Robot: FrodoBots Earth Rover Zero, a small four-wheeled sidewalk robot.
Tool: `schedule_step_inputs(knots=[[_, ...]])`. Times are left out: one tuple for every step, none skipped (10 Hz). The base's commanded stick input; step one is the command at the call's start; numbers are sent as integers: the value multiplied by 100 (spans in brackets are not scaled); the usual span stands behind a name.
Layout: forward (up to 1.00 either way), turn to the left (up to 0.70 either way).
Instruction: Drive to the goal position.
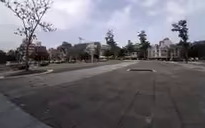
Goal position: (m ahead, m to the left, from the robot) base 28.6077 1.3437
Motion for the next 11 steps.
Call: schedule_step_inputs(knots=[[85,0],[85,0],[85,-33],[85,-12],[85,0],[85,0],[85,0],[85,0],[85,0],[85,0],[85,0]])
